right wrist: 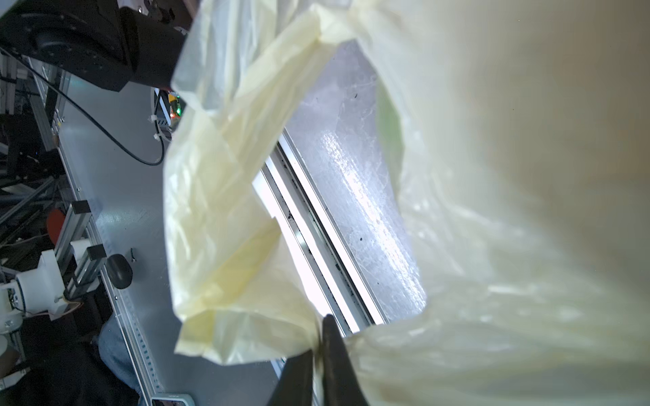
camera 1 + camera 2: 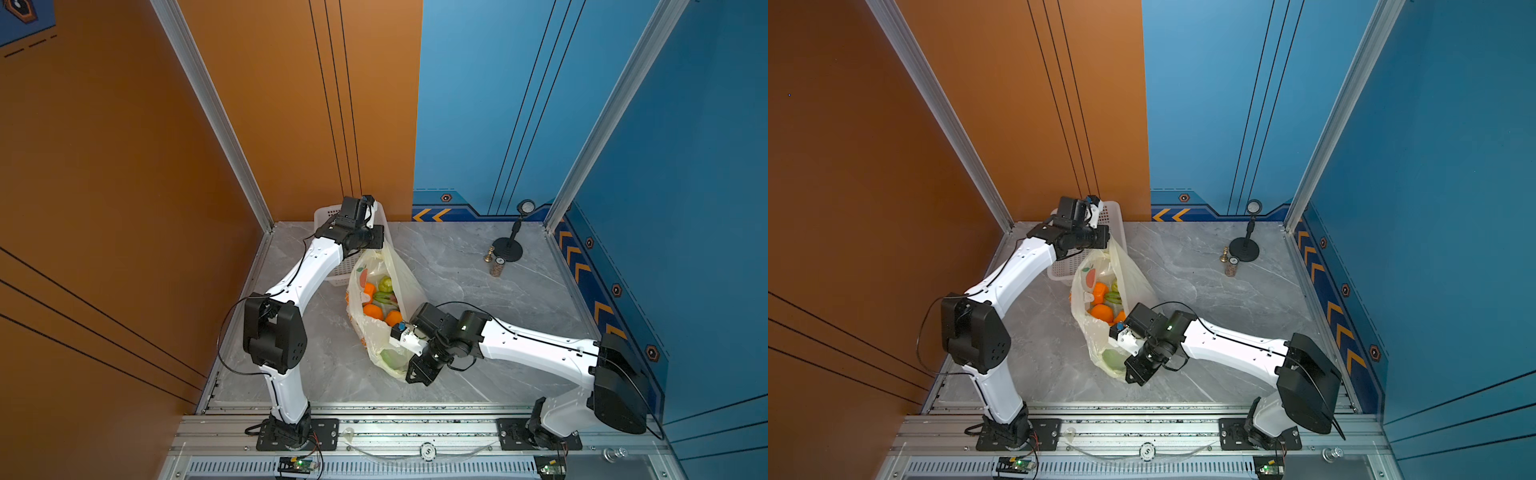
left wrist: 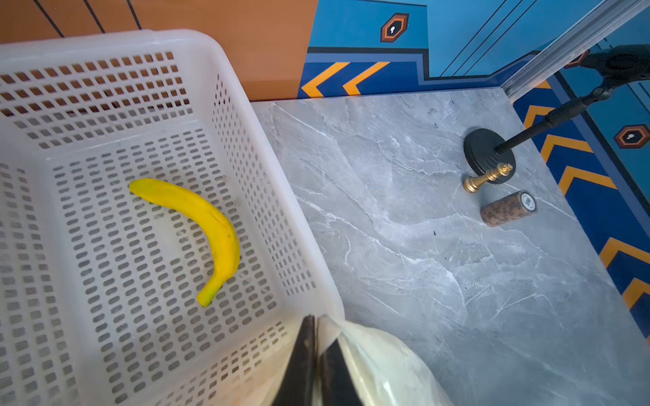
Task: Untie the knot of the plastic bag and take out the fruit
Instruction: Open the plastic bag at the center of the table.
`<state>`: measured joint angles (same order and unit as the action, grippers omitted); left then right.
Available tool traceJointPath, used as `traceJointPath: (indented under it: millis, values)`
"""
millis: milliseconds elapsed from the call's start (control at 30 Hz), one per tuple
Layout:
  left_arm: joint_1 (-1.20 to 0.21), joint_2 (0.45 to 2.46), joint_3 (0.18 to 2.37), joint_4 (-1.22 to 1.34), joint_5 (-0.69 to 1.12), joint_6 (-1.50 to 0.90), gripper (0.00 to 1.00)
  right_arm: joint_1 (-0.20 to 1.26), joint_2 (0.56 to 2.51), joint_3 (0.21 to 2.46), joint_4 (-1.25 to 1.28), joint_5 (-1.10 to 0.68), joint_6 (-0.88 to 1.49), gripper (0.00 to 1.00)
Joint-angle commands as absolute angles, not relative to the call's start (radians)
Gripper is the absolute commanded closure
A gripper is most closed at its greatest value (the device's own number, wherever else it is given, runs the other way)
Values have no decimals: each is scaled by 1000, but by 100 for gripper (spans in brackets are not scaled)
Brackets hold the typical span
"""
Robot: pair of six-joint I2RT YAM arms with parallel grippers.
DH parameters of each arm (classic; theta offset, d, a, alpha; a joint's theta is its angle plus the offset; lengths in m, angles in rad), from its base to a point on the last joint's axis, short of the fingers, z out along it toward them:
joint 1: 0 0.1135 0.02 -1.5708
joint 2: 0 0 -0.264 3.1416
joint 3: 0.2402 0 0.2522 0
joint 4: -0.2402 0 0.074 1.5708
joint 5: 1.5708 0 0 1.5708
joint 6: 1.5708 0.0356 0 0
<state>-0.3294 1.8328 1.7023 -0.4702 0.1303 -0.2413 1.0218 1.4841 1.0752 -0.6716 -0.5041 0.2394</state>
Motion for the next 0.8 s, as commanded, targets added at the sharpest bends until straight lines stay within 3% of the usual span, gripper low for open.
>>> traceJointPath:
  millis: [0, 100, 333, 567, 767]
  values:
    - [-342, 1731, 1647, -429, 91, -248, 72, 1009, 1409, 1145, -728, -406, 272, 60]
    - [-354, 1634, 1557, -424, 62, -275, 54, 986, 1352, 1194, -729, -315, 290, 45]
    - [-379, 1398, 1399, -462, -15, -331, 40, 918, 1323, 1328, -678, -240, 332, 28]
    - [-482, 1213, 1229, -510, -19, -446, 45, 866, 1456, 1423, -515, -204, 466, 36]
    - [-536, 1268, 1176, -586, 25, -465, 35, 806, 1576, 1430, -440, -205, 642, 45]
